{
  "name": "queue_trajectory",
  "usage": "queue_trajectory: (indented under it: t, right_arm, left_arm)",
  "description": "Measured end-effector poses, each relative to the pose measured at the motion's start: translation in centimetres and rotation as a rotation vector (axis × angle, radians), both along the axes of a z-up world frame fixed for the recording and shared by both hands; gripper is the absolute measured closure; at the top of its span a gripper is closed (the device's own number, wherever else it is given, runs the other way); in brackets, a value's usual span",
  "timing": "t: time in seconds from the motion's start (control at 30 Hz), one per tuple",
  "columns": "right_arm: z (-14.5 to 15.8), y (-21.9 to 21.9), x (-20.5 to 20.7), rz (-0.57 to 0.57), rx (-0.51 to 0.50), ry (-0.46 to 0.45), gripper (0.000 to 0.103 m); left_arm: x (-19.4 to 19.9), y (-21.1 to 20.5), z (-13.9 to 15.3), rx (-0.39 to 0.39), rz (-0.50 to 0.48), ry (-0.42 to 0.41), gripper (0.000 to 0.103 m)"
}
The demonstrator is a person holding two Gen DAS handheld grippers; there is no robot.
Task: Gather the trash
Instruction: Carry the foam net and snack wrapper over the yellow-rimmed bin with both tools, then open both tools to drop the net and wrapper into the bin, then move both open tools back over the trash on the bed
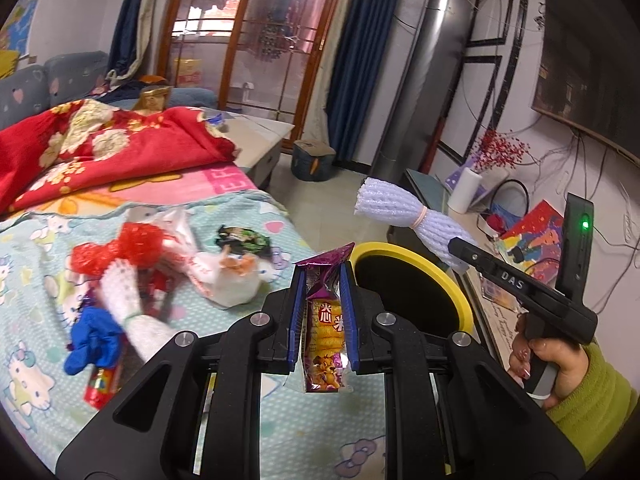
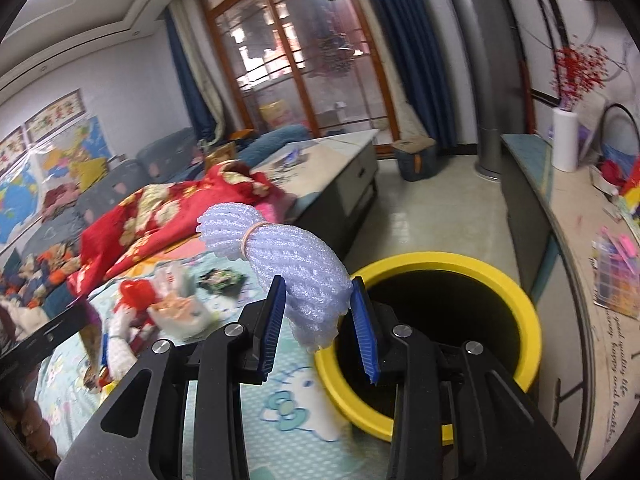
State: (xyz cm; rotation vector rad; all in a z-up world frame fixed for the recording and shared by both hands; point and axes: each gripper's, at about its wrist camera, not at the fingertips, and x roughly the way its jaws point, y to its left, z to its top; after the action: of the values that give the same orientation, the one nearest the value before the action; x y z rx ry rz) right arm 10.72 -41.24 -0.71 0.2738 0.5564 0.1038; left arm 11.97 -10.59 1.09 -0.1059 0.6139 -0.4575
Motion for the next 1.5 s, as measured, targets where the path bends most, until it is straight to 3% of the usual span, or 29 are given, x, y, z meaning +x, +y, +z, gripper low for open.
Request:
queue_trajectory:
  t: [0.63,1.0,1.03,1.07,1.1,1.17,1.37,1.5]
  right_arm:
    - [-4.5,-8.7,0.1,-0.265,0.029,0.131,0.071]
    - [-7.4,-11.5,0.4,-0.302,0.071,0.214,0.069]
    - [-7.5,-11.6,0.5,-0.304,0.074,0.218,0.067]
    - [-7.7,-11.8,0.6,-0.31,0.078,0.228,0.062]
    - [-7.9,-12.0,0.6,-0.319,0.082,0.234,0.061]
    - [-8.3,-12.3,0.6,-0.326,0.094,0.244,0.055]
    - [-8.4,-12.6,0.5,-0.35,0.101,0.238,0.046]
    - [-7.9,-12.1,0.4,-0.346,0.105,0.223,0.044]
  left_arm:
    - [2.5,-9.4,-1.6,0.009,-0.168,0.033,0.091]
    - [4.8,-14.5,-3.9,0.004,-0.228,0.073,0.091]
    - [5.0,-14.8,-4.0,0.005,-0.226,0.078,0.089]
    - [5.5,-15.3,-4.4,0.003,-0.224,0.087,0.08]
    - [5.7,-15.5,-4.5,0.0,-0.215,0.089,0.059]
    - [6.2,-15.5,-4.8,-0.016,-0.202,0.094,0.036]
    - [6.6,-13.9,-5.0,-0.053,-0.179,0.108,0.024]
    - [6.6,-12.6,-4.9,-0.071,-0.152,0.112,0.023]
